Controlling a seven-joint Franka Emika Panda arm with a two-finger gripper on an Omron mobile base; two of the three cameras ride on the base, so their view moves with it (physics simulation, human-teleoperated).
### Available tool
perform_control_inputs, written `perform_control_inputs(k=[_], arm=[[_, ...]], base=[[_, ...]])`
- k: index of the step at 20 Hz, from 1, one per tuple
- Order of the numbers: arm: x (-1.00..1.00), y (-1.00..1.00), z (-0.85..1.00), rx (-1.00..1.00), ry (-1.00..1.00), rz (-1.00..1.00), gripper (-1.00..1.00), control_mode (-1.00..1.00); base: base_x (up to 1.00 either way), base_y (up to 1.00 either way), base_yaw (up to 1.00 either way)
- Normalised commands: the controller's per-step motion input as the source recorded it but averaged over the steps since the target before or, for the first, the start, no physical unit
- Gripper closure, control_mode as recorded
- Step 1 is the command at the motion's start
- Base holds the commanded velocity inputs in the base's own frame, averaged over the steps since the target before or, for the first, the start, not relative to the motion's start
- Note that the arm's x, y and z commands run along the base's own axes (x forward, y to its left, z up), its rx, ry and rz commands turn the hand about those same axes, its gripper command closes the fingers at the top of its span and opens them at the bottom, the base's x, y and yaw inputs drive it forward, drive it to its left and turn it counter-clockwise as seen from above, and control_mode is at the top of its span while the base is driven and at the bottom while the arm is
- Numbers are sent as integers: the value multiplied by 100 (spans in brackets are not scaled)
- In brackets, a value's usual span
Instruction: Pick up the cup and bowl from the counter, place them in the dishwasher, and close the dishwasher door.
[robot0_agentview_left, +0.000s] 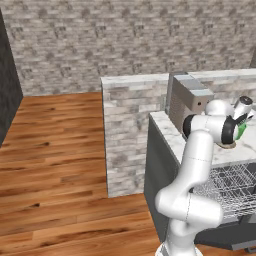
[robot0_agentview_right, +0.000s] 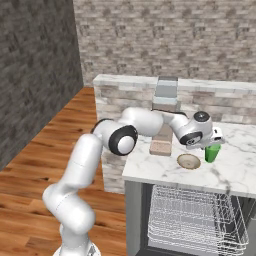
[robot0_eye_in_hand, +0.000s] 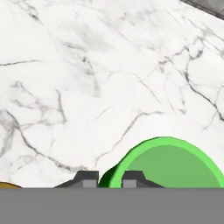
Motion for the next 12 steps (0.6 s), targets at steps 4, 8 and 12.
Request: perform_control_inputs(k=[4,8,12], arm=[[0,0,0,3,-2,0,100,-100],[-12,0,25,0,-9,0,100,-100],[-24,0,57,0,-13,0,100,-100]], base=[[0,0,0],[0,0,0],[0,0,0]])
